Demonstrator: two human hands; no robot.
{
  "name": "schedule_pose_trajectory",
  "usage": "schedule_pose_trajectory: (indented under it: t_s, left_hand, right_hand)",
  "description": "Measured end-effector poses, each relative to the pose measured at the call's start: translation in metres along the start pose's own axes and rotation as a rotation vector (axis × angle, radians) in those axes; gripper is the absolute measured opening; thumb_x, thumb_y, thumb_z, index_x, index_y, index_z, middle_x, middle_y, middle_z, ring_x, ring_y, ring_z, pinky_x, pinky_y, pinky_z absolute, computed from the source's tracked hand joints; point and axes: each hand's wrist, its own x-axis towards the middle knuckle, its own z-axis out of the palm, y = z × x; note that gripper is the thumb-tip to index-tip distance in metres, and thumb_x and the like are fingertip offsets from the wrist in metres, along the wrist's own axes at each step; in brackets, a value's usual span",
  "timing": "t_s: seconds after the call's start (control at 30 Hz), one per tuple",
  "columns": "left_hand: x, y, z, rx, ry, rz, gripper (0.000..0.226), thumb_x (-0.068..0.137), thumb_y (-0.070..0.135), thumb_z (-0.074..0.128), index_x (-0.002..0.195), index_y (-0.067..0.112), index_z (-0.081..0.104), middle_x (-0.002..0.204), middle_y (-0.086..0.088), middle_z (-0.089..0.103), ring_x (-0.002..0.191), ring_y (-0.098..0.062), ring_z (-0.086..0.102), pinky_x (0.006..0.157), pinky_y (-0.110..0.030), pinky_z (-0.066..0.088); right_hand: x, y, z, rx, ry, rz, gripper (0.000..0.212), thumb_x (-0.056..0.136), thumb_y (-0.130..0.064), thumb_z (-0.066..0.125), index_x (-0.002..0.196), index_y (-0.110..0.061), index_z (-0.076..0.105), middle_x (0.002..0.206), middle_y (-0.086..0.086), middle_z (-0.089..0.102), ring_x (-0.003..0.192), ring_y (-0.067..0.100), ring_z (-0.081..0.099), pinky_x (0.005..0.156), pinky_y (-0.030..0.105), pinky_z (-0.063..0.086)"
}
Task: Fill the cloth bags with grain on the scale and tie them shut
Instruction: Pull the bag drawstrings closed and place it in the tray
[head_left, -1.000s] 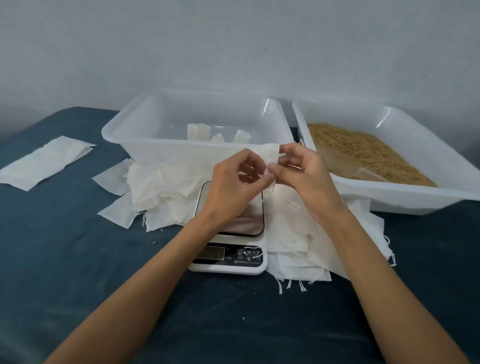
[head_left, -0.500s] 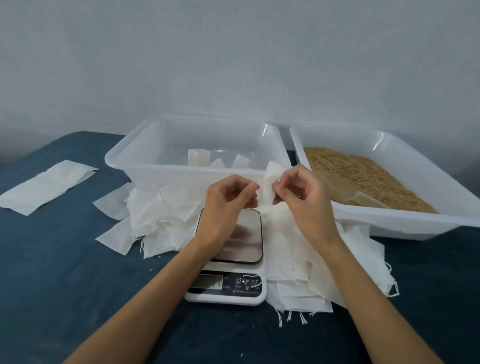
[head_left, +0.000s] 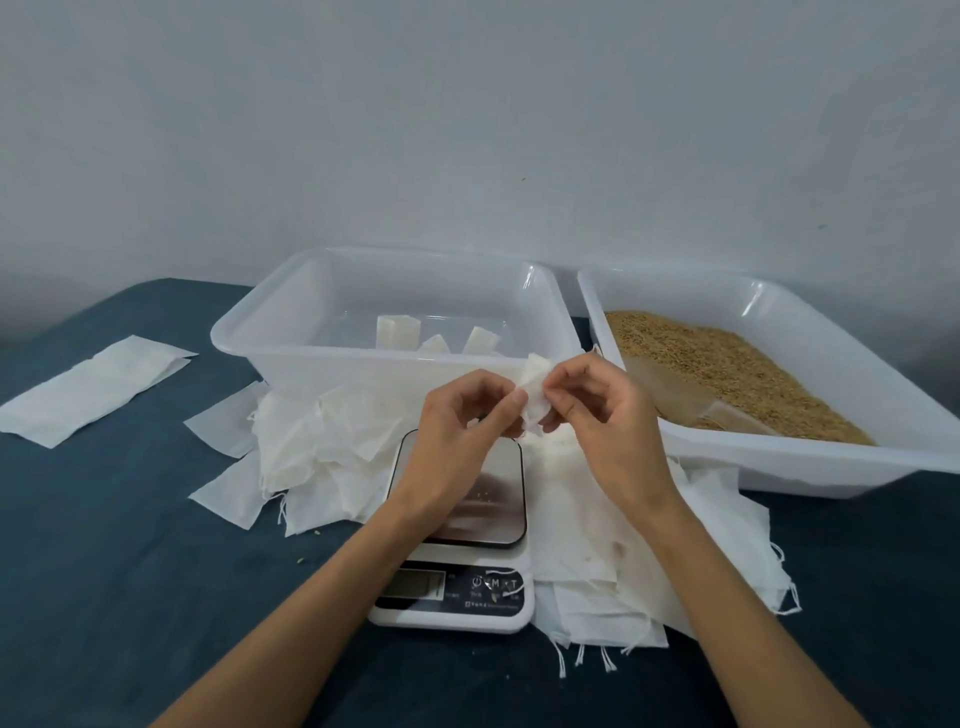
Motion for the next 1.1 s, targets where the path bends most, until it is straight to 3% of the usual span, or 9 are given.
schedule_pose_trajectory:
  t_s: [0.13, 0.23, 0.37, 0.47, 0.57, 0.63, 0.73, 0.97, 1.1]
  left_hand:
    - [0.0, 0.004, 0.001, 0.005, 0.047, 0.014, 0.015, 0.1, 0.008, 0.067, 0.086, 0.005, 0.069, 0.079, -0.002, 0.066, 0.077, -0.018, 0.065, 0.076, -0.036, 0.06]
    - [-0.002, 0.005, 0.002, 0.132, 0.035, 0.06, 0.006, 0.098, 0.01, 0.071, 0.095, 0.006, 0.074, 0.098, -0.005, 0.068, 0.094, -0.017, 0.066, 0.088, -0.045, 0.058]
    - [-0.006, 0.006, 0.005, 0.261, 0.019, 0.071, 0.012, 0.098, 0.015, 0.072, 0.108, 0.02, 0.076, 0.137, 0.005, 0.053, 0.133, -0.008, 0.052, 0.104, -0.022, 0.045]
    - [-0.003, 0.012, 0.003, -0.09, 0.136, -0.118, 0.03, 0.089, 0.026, 0.074, 0.113, 0.021, 0.057, 0.128, 0.004, 0.066, 0.11, -0.012, 0.064, 0.083, -0.029, 0.051]
    - [0.002, 0.01, -0.002, -0.32, 0.13, -0.295, 0.05, 0.086, 0.015, 0.083, 0.125, 0.02, 0.052, 0.104, -0.004, 0.077, 0.094, -0.023, 0.071, 0.087, -0.046, 0.052]
    - [0.0, 0.007, -0.004, -0.221, 0.133, -0.226, 0.047, 0.089, 0.006, 0.079, 0.125, 0.019, 0.051, 0.094, -0.007, 0.077, 0.087, -0.024, 0.07, 0.084, -0.042, 0.055]
    - [0.0, 0.007, -0.004, -0.035, 0.208, -0.056, 0.038, 0.094, 0.004, 0.075, 0.114, 0.018, 0.046, 0.088, -0.008, 0.076, 0.077, -0.017, 0.069, 0.071, -0.027, 0.054]
    - [0.001, 0.011, -0.002, -0.014, 0.212, 0.042, 0.023, 0.094, -0.007, 0.068, 0.087, 0.012, 0.056, 0.09, -0.014, 0.072, 0.084, -0.023, 0.07, 0.072, -0.028, 0.061]
    - [0.0, 0.012, -0.002, -0.055, 0.22, 0.036, 0.013, 0.099, -0.001, 0.064, 0.103, 0.009, 0.056, 0.093, -0.012, 0.077, 0.081, -0.026, 0.073, 0.071, -0.026, 0.059]
  right_hand:
    - [-0.004, 0.002, 0.005, -0.262, 0.061, -0.069, 0.02, 0.097, -0.003, 0.061, 0.098, -0.016, 0.076, 0.089, -0.013, 0.07, 0.077, 0.013, 0.069, 0.072, 0.026, 0.056]
    - [-0.005, -0.002, 0.011, -0.131, -0.017, 0.082, 0.014, 0.097, -0.028, 0.066, 0.099, -0.02, 0.077, 0.098, -0.007, 0.073, 0.091, 0.01, 0.069, 0.081, 0.028, 0.054]
    - [-0.004, -0.006, 0.009, 0.022, -0.031, 0.078, 0.012, 0.093, -0.025, 0.071, 0.1, -0.017, 0.078, 0.09, -0.004, 0.075, 0.085, 0.007, 0.066, 0.075, 0.017, 0.048]
    - [-0.002, -0.004, 0.004, 0.195, 0.038, 0.133, 0.013, 0.093, -0.025, 0.071, 0.097, -0.017, 0.08, 0.089, -0.006, 0.076, 0.085, 0.003, 0.066, 0.071, 0.014, 0.047]
    - [0.0, -0.002, 0.002, 0.334, 0.055, 0.216, 0.017, 0.089, -0.029, 0.073, 0.098, -0.017, 0.08, 0.099, 0.008, 0.075, 0.093, 0.016, 0.065, 0.081, 0.028, 0.049]
    - [0.0, 0.001, 0.001, 0.253, 0.134, 0.163, 0.005, 0.087, -0.022, 0.077, 0.091, -0.02, 0.081, 0.098, 0.001, 0.074, 0.089, 0.011, 0.066, 0.081, 0.023, 0.051]
    - [0.002, 0.008, -0.001, -0.029, 0.241, 0.035, 0.013, 0.085, -0.015, 0.081, 0.081, -0.027, 0.077, 0.096, -0.005, 0.067, 0.074, 0.01, 0.06, 0.07, 0.023, 0.051]
    - [-0.001, 0.003, 0.002, 0.125, 0.258, 0.098, 0.008, 0.094, -0.026, 0.072, 0.09, -0.021, 0.068, 0.071, -0.001, 0.065, 0.041, 0.018, 0.051, 0.041, 0.029, 0.04]
    - [-0.001, 0.001, 0.003, 0.076, 0.111, 0.088, 0.021, 0.095, -0.032, 0.071, 0.086, -0.012, 0.07, 0.08, 0.01, 0.071, 0.04, 0.024, 0.054, 0.041, 0.032, 0.041]
